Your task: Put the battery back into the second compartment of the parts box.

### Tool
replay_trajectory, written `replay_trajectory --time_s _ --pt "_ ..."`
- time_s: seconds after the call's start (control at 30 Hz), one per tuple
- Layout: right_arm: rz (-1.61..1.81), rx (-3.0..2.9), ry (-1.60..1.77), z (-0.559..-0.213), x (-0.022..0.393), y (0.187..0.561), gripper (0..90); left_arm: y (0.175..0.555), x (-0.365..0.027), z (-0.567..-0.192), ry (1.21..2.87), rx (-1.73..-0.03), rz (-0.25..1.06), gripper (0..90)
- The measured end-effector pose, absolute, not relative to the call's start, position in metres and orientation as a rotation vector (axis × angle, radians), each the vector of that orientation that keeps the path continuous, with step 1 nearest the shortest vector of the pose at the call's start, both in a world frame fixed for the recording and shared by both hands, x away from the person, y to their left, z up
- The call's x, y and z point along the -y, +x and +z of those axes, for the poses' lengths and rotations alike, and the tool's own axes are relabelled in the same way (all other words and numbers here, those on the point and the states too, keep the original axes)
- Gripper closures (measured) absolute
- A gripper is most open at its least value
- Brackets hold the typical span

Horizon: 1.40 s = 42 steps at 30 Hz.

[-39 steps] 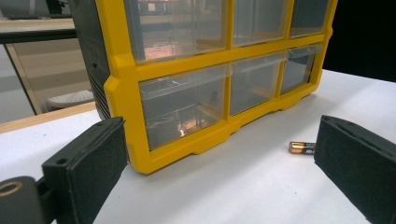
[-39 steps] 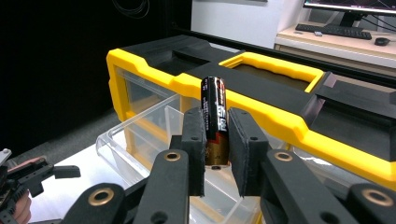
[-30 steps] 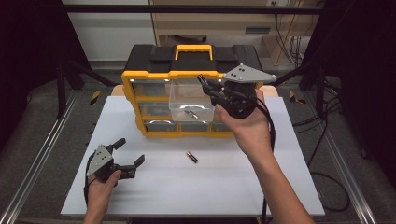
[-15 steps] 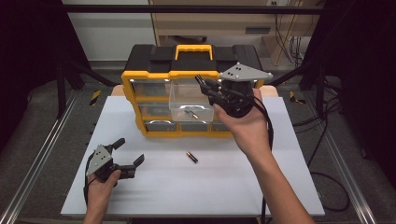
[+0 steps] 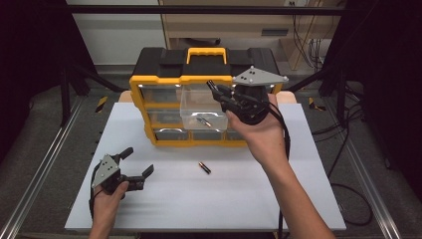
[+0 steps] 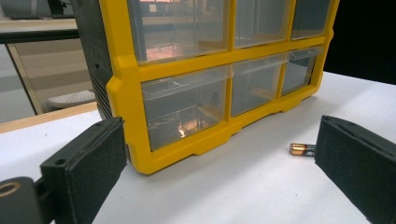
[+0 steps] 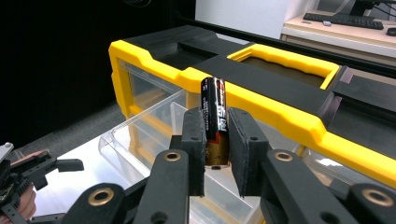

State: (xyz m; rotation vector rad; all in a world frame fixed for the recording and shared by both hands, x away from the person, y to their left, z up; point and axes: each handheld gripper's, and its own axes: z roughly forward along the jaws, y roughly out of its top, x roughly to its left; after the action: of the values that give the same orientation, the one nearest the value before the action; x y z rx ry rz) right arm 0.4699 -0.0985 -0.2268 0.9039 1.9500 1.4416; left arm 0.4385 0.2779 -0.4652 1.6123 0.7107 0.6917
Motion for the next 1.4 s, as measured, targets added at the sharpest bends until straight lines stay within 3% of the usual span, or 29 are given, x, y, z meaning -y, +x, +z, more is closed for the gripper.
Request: replay_trajectory --time_s 1.4 --pt "1.396 -2.02 0.937 -0.2308 0.0916 0.4768 76.8 0.4385 -0.2774 -0.4651 1.613 -0.709 0.691 2.1"
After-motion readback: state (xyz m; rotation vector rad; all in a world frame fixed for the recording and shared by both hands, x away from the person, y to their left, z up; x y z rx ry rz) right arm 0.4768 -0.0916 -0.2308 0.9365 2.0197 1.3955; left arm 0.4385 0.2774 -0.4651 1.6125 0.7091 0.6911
